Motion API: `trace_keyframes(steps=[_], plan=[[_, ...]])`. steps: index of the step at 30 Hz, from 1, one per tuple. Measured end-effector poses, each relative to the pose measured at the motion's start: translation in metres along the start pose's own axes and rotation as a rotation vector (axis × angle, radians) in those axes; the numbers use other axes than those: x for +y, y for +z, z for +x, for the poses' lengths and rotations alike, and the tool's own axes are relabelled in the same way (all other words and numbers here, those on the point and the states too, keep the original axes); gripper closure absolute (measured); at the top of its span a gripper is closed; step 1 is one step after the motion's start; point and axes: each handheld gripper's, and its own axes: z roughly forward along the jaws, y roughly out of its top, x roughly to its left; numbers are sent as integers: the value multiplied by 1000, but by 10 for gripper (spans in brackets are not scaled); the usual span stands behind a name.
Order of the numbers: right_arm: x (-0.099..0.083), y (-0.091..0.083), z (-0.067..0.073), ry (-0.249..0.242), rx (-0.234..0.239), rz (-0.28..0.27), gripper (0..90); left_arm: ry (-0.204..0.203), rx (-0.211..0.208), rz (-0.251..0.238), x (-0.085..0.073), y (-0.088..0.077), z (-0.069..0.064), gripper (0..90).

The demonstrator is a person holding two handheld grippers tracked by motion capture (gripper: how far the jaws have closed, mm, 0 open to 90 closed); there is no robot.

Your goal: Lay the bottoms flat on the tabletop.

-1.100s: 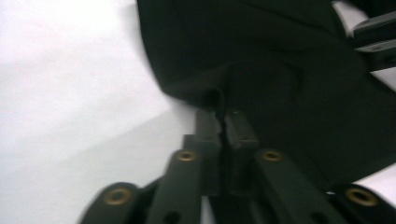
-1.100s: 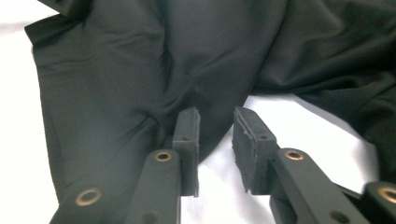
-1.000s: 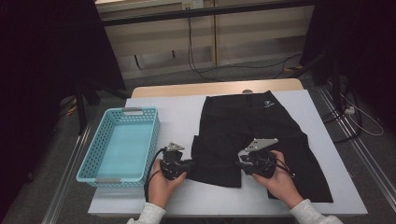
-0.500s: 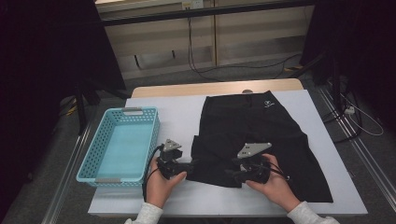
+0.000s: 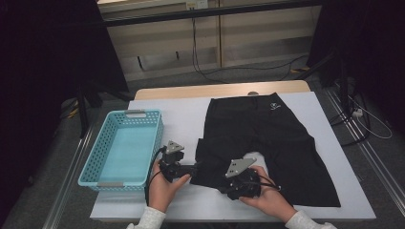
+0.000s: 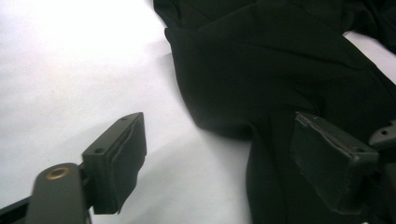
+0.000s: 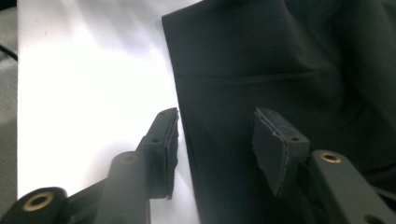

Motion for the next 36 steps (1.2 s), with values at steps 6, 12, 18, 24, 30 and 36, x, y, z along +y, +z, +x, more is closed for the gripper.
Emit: trace_keyframes(steps=[6, 12, 18, 24, 30, 36], plan=[[-3, -1, -4, 18, -6, -18, 616, 6, 9, -14, 2, -3, -2, 173], [-2, 0, -7, 43, -13, -13, 727, -7, 4, -21, 1, -3, 0, 173], [-3, 0, -13, 66, 9, -24, 840, 19, 6, -20, 5, -2, -5, 169], [-4, -3, -15, 99, 29, -16, 888, 22, 10, -37, 7, -7, -10, 163], [-4, -4, -14, 125, 61, -10, 891, 20, 4, -34, 7, -5, -7, 162], [-3, -3, -17, 114, 66, -9, 892, -2, 6, -34, 7, -5, -3, 160]])
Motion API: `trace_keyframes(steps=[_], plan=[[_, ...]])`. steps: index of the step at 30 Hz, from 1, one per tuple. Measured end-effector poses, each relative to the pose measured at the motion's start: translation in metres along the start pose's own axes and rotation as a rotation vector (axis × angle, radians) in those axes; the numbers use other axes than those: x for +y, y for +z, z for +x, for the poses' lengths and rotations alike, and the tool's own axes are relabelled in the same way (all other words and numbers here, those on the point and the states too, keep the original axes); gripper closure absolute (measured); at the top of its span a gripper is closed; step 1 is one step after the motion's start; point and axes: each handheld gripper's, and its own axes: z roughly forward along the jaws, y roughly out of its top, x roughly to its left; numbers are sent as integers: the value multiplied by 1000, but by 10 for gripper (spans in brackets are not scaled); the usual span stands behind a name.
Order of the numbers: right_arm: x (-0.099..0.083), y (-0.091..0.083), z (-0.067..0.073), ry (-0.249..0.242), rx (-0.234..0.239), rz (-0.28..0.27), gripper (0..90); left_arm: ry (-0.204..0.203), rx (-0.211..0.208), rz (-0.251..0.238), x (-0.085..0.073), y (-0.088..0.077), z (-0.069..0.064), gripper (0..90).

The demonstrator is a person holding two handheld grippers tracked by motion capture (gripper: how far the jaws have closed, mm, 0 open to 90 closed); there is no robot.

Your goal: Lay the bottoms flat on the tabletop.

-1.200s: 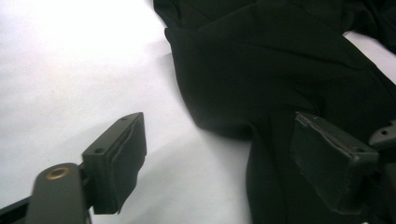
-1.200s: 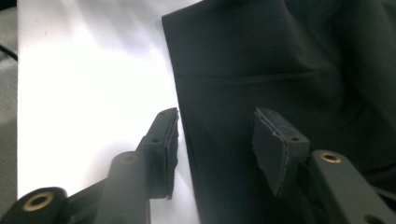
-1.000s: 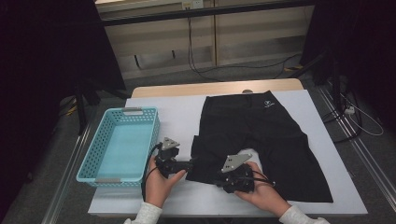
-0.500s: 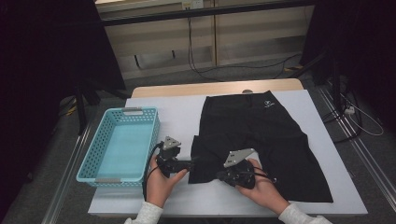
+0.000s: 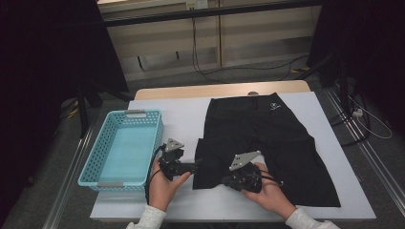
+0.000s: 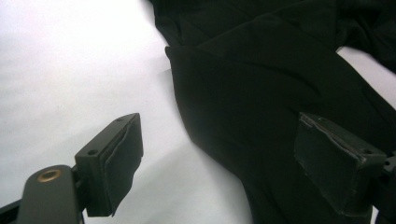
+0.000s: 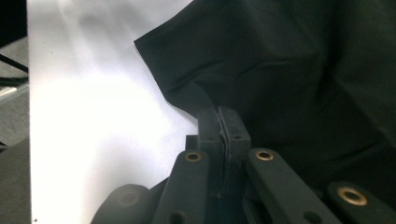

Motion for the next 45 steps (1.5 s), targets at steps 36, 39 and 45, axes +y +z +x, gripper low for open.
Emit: trace_keyframes(steps=[36, 39, 45], plan=[[-10, -17, 16, -15, 132, 30, 889, -5, 5, 2, 0, -3, -1, 160], [-12, -19, 18, -25, 131, 48, 889, -4, 4, 0, -1, -2, -2, 160], [-16, -20, 12, -17, 156, 74, 886, 1, 11, 35, -4, 6, -1, 163]])
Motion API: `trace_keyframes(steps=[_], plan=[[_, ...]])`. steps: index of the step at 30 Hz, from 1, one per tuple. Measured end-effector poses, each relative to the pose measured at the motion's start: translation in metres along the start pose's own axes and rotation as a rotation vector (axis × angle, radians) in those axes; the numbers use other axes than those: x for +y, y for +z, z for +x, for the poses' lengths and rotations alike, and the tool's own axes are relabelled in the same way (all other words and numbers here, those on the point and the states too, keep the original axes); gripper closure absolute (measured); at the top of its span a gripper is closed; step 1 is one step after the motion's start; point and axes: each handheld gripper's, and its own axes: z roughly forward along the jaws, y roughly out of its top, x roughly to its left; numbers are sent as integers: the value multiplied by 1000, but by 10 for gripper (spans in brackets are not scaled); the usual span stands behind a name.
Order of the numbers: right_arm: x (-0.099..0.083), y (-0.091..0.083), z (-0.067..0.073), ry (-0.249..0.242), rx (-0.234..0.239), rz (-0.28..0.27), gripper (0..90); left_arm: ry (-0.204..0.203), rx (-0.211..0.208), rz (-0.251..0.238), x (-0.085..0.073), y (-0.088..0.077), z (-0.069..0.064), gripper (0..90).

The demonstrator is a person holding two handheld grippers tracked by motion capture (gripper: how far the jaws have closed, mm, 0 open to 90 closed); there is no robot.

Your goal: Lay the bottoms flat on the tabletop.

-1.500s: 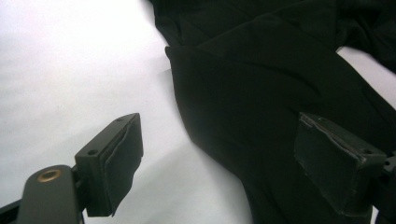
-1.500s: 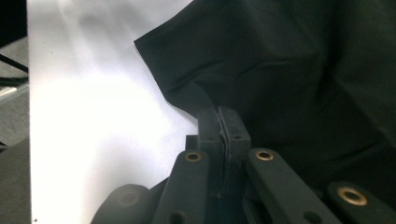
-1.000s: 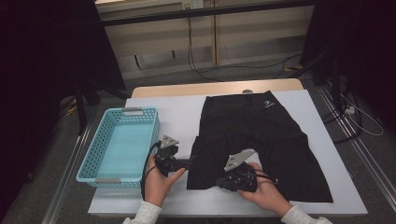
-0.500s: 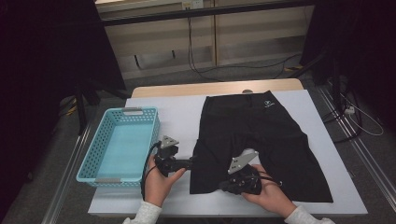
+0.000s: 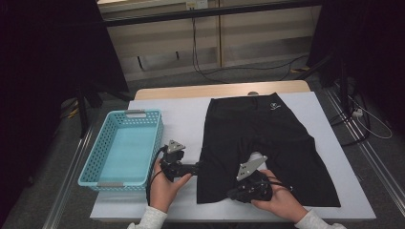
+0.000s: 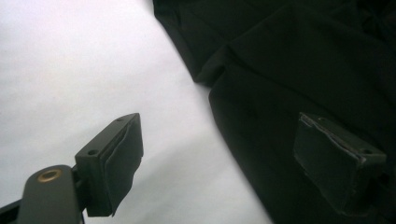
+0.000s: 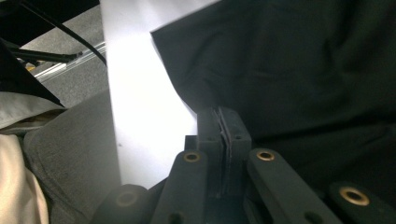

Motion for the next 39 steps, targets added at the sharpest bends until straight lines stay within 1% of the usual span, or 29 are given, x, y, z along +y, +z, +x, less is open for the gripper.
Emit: trace_keyframes(steps=[1, 2, 4, 5, 10, 11, 12, 13, 14, 15, 16, 17, 18, 19, 20, 21, 22, 23, 24, 25, 26, 27, 28, 30, 32, 34, 36, 37, 39], plan=[[-1, 1, 0, 4, 10, 2, 886, 0, 1, -1, 0, 0, 0, 162], [-1, 1, 0, 6, 6, -3, 887, 1, -2, -5, 0, -1, 0, 162], [1, 1, 2, 4, 12, 18, 889, 5, -3, -7, 1, -2, 1, 162], [1, 1, 3, -1, 4, 15, 889, 6, -8, -6, 0, -2, 0, 160], [-1, 0, 12, -21, 36, 17, 881, 7, -9, -13, 1, -4, -2, 161], [-1, -1, 13, -23, 38, 13, 849, 10, -12, -11, 1, -3, -1, 161], [-1, -3, 14, -16, 37, 6, 775, 12, -12, -8, 2, -3, -1, 161], [-1, -4, 13, -18, 19, -8, 694, 4, -8, -13, 1, -2, -2, 161], [0, -7, 11, -16, -14, -29, 668, 8, -10, -7, 1, -1, -1, 160], [1, -10, 7, -15, -25, -49, 657, 7, -16, -3, 1, -1, -1, 161], [2, -12, 2, -6, -45, -65, 624, 7, -10, -4, 1, 0, -1, 161], [4, -13, -2, -2, -109, -72, 578, 8, -11, -2, 1, 0, 0, 161], [5, -13, -6, -1, -139, -81, 592, -2, -9, -9, 0, 0, 0, 161], [7, -12, -11, 6, -128, -87, 588, -8, -7, -14, 0, 0, 1, 161], [9, -10, -14, 20, -141, -88, 584, -10, -4, -12, 0, -1, 1, 160], [10, -6, -16, 8, -166, -83, 583, -10, -4, -13, 0, -1, 1, 160], [12, -2, -18, -13, -176, -79, 572, -9, -7, -9, 0, -1, 1, 161], [12, 2, -20, -20, -192, -65, 570, -7, -6, -9, 0, -1, 1, 160], [12, 6, -21, -23, -228, -33, 594, -8, -5, -9, 0, 0, 1, 160], [11, 7, -21, -34, -236, -59, 621, -10, -7, -10, 0, 0, 1, 161], [10, 8, -21, -28, -238, -64, 653, -9, -8, -11, 0, 0, 2, 161], [10, 7, -21, -14, -255, -64, 704, -8, -6, -8, 0, 0, 2, 161], [10, 7, -21, -11, -263, -62, 727, -6, -8, -3, 0, 0, 3, 161], [10, 6, -22, 6, -246, -57, 832, -6, -12, -11, 0, 0, 3, 161], [9, 6, -23, 17, -220, -61, 892, -1, -10, -17, 1, -1, 3, 161], [9, 5, -23, 24, -215, -61, 897, -7, -13, -22, 1, -1, 3, 162], [10, 5, -22, 12, -217, -54, 900, -7, -18, -14, 0, -1, 3, 161], [10, 4, -21, 19, -215, -51, 900, -8, -18, -13, 0, -1, 3, 161], [9, 3, -20, 18, -191, -45, 900, -13, -24, -10, -1, 0, 3, 162]])
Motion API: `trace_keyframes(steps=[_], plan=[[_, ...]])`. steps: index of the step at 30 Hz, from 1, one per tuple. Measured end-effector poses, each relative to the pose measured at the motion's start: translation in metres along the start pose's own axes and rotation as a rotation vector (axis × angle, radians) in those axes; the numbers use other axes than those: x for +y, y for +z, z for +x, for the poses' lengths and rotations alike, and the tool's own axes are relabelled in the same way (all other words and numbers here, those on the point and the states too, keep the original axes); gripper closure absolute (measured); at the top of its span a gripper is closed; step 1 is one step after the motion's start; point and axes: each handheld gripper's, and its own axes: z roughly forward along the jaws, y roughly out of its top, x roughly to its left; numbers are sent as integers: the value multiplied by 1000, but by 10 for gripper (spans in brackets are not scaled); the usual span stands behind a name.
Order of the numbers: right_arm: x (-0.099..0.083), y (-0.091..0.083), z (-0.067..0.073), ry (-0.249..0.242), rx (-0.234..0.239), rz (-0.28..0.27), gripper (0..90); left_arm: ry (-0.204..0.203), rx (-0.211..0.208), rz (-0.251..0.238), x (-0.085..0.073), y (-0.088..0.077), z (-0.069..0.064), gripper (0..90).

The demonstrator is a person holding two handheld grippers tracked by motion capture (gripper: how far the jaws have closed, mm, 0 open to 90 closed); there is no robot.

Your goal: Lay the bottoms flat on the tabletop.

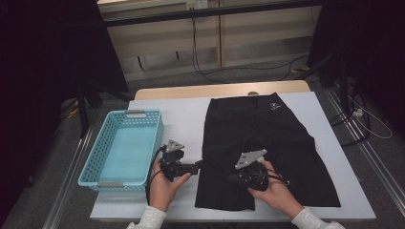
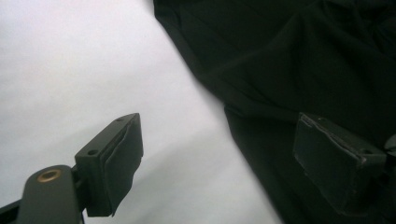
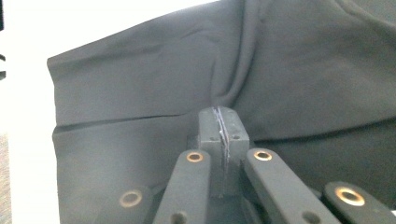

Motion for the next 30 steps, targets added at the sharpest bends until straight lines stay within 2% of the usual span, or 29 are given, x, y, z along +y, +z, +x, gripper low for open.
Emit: trace_keyframes(steps=[2, 4, 6, 7, 10, 11, 12, 13, 15, 17, 18, 20, 23, 30], plan=[[-2, -2, 3, 6, 46, 17, 900, 1, -5, 5, 0, 0, 0, 161], [-5, -5, 8, -17, 59, 23, 898, 1, -7, 7, 0, 0, 0, 161], [-7, -7, 8, -7, 75, 27, 890, -4, -6, 4, -1, 1, -1, 161], [-8, -9, 8, -8, 67, 24, 871, 5, -9, 13, -1, 1, -1, 162], [-5, -17, 2, 21, 17, -41, 756, -5, -23, 24, -2, 3, -3, 173], [-5, -19, -1, 26, -19, -55, 693, 1, -28, 32, -3, 3, -3, 187], [-5, -21, -5, 33, -62, -63, 678, 2, -30, 34, -3, 4, -4, 200], [-6, -23, -8, 39, -76, -70, 671, 5, -35, 44, -4, 4, -4, 214], [-8, -26, -16, 78, -114, -82, 601, 28, -33, 57, -5, 6, -7, 282], [-10, -30, -21, 92, -141, -97, 579, 28, -54, 72, -7, 8, -7, 330], [-11, -31, -23, 111, -151, -108, 559, 31, -51, 73, -8, 10, -8, 366], [-12, -34, -25, 120, -179, -115, 542, 52, -57, 87, -9, 12, -11, 415], [-13, -36, -28, 137, -195, -126, 527, 79, -58, 91, -8, 15, -16, 492], [-13, -44, -33, 171, -252, -175, 516, 77, -94, 127, -8, 17, -24, 812]])
